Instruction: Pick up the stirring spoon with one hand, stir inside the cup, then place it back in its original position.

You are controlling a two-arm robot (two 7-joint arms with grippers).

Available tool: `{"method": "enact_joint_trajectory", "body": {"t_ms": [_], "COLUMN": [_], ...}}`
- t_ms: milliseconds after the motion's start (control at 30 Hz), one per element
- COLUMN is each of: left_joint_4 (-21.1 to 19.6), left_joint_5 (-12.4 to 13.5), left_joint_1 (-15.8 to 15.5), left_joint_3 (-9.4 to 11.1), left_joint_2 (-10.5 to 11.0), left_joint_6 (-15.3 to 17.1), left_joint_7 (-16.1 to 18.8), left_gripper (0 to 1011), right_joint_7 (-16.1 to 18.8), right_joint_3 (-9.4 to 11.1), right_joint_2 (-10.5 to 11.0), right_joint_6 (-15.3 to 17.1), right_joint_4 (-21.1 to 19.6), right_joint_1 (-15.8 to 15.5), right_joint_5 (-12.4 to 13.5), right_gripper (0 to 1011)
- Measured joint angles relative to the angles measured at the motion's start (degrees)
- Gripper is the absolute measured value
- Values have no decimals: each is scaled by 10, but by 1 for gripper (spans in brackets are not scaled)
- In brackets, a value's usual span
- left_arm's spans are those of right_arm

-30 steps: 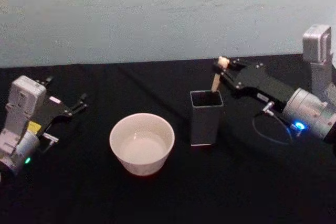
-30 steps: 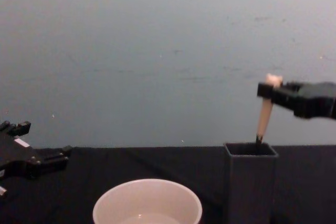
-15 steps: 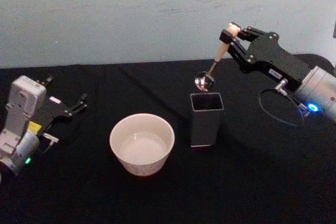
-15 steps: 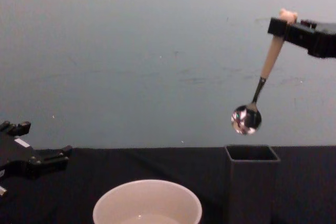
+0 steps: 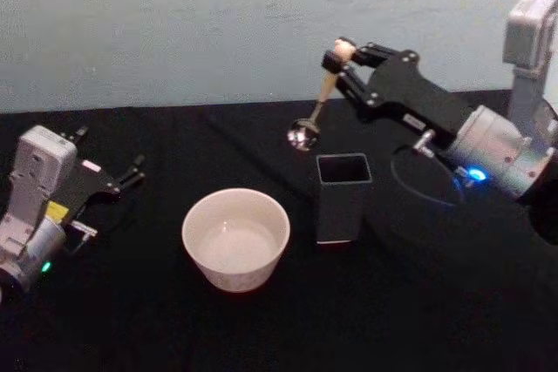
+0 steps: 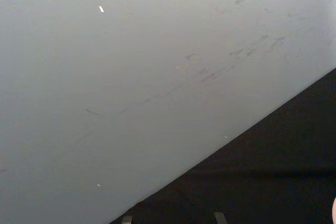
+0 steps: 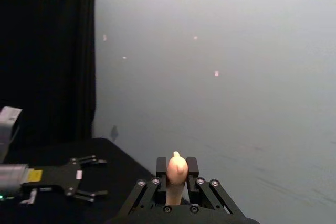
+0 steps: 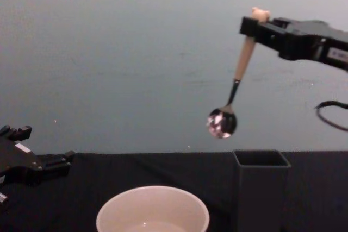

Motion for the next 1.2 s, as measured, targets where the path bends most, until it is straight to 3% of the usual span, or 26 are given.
{"method": "enact_joint_trajectory", "body": {"t_ms": [500, 833, 1200], "left_joint_4": [0, 0, 0], "left_joint_5": [0, 0, 0], "left_joint_1": [0, 0, 0], "left_joint_3": [0, 0, 0], "left_joint_2": [0, 0, 0], "left_joint_6": [0, 0, 0], "left_joint_7": [0, 0, 0], "left_gripper": [1002, 1001, 1001], "right_joint_7": [30, 47, 54], "right_joint_3": [-64, -91, -118], "right_joint_2": [-31, -44, -65], "right_joint_6": [-4, -14, -43], "right_joint_4": [35, 63, 114], "right_joint_1": [27, 30, 39], "right_joint_5": [-35, -46, -82], "right_gripper": [214, 214, 214]}}
